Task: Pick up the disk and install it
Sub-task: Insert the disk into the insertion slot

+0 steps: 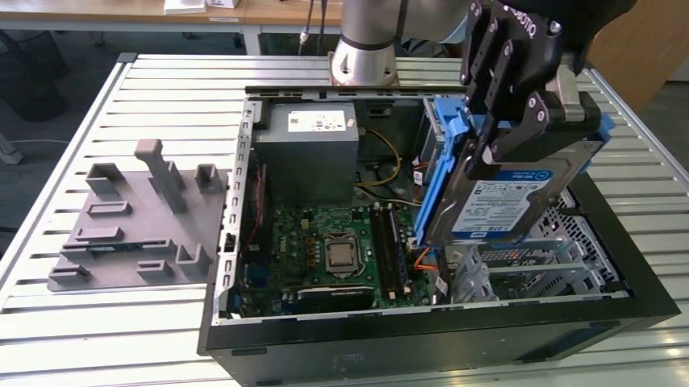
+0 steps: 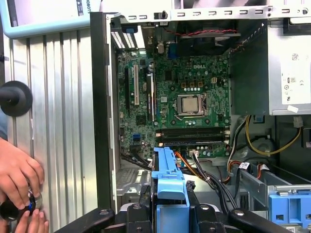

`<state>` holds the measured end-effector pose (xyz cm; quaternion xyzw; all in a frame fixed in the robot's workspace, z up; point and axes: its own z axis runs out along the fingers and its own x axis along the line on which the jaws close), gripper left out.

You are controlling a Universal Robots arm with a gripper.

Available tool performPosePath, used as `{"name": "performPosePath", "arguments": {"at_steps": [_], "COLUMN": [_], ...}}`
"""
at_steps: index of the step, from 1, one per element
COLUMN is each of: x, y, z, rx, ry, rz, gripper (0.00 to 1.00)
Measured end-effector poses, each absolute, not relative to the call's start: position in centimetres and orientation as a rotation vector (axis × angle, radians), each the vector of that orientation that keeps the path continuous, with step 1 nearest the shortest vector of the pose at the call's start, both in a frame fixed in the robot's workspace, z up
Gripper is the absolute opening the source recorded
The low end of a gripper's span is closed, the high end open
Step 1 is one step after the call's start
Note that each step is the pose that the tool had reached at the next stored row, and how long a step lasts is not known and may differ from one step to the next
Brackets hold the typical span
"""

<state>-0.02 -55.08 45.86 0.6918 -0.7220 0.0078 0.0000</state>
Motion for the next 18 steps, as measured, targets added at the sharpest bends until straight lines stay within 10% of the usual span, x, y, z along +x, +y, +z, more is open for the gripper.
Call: {"name": "performPosePath", "arguments": {"at_steps": [18], "x": [0.78], "y": [-55.64], "z": [45.83], "rx": [2.173], "ry": [-2.268], "rz": [0.024], "gripper": [0.36]}}
